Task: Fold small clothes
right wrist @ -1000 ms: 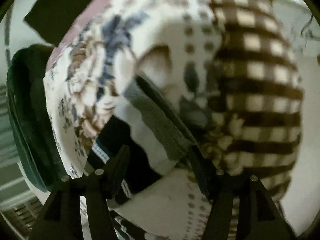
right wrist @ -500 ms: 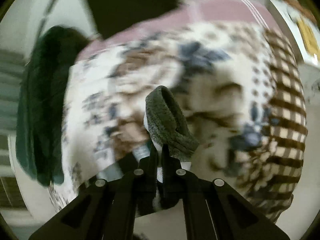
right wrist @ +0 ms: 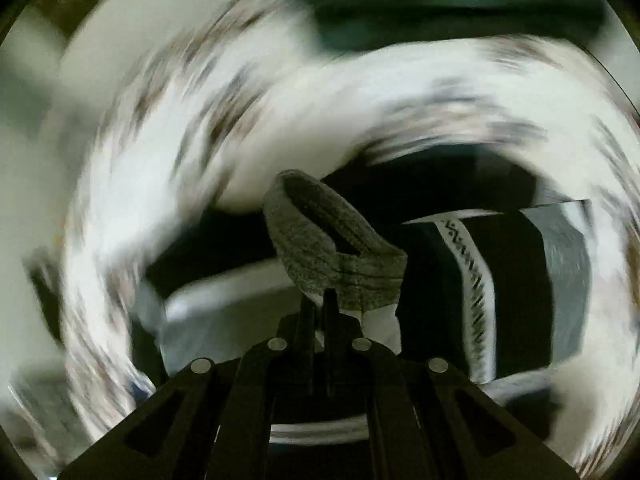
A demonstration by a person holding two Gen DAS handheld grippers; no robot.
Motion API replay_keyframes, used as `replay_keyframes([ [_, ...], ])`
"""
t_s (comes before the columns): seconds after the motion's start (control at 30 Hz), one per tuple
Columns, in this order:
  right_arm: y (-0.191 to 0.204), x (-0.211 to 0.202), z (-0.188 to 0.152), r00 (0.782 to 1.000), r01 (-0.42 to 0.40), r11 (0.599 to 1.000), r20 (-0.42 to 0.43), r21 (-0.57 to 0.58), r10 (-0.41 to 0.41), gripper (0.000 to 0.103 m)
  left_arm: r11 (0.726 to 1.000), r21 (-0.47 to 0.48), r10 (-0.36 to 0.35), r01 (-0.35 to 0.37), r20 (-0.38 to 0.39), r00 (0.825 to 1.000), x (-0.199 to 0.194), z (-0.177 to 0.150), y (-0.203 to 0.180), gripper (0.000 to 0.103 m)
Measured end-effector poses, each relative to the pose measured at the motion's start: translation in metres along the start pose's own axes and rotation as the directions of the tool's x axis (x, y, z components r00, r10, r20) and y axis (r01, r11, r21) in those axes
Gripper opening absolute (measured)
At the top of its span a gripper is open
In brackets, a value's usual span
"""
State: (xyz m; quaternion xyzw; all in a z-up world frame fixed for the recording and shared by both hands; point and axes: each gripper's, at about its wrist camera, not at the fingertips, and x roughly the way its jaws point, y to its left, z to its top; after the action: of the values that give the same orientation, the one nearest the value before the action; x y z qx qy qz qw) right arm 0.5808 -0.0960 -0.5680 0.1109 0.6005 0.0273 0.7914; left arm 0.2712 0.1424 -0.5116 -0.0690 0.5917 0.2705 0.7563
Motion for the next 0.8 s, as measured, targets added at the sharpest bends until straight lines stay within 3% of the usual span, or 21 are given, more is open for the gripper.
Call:
replay_keyframes([
  [0.1, 0.095, 0.038, -0.025, 0.999, 0.026, 0.974, -0.030, -0.223, -0.034, 0.003, 0.999, -0.035, 0.012, -0.012, -0.006, 1.000, 0.010, -0.001, 0.027, 0.103],
  [0.23, 0.158, 0.070, -0.054, 0.993, 0.056, 0.933, -0.081, -0.354, -0.090, 0.003, 0.998, -0.062, 0.022, -0.023, -0.029, 0.999, 0.024, -0.008, 0.050, 0.103],
  [0.3, 0.163, 0.089, -0.065, 0.981, 0.081, 0.924, -0.133, -0.374, -0.140, 0.005, 0.996, -0.081, 0.019, -0.024, -0.058, 0.998, 0.033, -0.012, 0.062, 0.103],
  [0.37, 0.153, 0.088, -0.069, 0.978, 0.028, 0.945, -0.187, -0.325, -0.093, 0.009, 0.994, -0.107, 0.006, -0.013, -0.068, 0.998, 0.033, -0.015, 0.075, 0.103],
  [0.4, 0.141, 0.080, -0.070, 0.974, -0.030, 0.962, -0.224, -0.270, -0.033, 0.022, 0.993, -0.119, 0.000, -0.008, -0.070, 0.998, 0.032, -0.016, 0.083, 0.103],
  [0.43, 0.133, 0.072, -0.071, 0.970, -0.070, 0.972, -0.242, -0.224, 0.014, 0.045, 0.992, -0.128, -0.002, -0.007, -0.071, 0.997, 0.031, -0.018, 0.090, 0.103],
  [0.5, 0.109, 0.048, -0.077, 0.963, -0.140, 0.982, -0.249, -0.129, 0.105, 0.071, 0.985, -0.173, -0.028, 0.010, -0.098, 0.995, 0.029, -0.023, 0.116, 0.103],
  [0.67, 0.044, 0.002, -0.104, 0.958, -0.119, 0.993, -0.260, 0.022, 0.120, 0.073, 0.950, -0.306, -0.105, 0.056, -0.147, 0.983, 0.026, -0.048, 0.178, 0.103],
  [0.73, 0.022, -0.002, -0.118, 0.951, -0.109, 0.989, -0.280, 0.099, 0.133, 0.073, 0.925, -0.371, -0.164, 0.085, -0.187, 0.969, 0.037, -0.061, 0.195, 0.103],
  [0.8, 0.000, 0.001, -0.138, 0.946, -0.076, 0.987, -0.302, 0.145, 0.117, 0.073, 0.877, -0.456, -0.268, 0.151, -0.205, 0.941, 0.055, -0.073, 0.206, 0.103],
])
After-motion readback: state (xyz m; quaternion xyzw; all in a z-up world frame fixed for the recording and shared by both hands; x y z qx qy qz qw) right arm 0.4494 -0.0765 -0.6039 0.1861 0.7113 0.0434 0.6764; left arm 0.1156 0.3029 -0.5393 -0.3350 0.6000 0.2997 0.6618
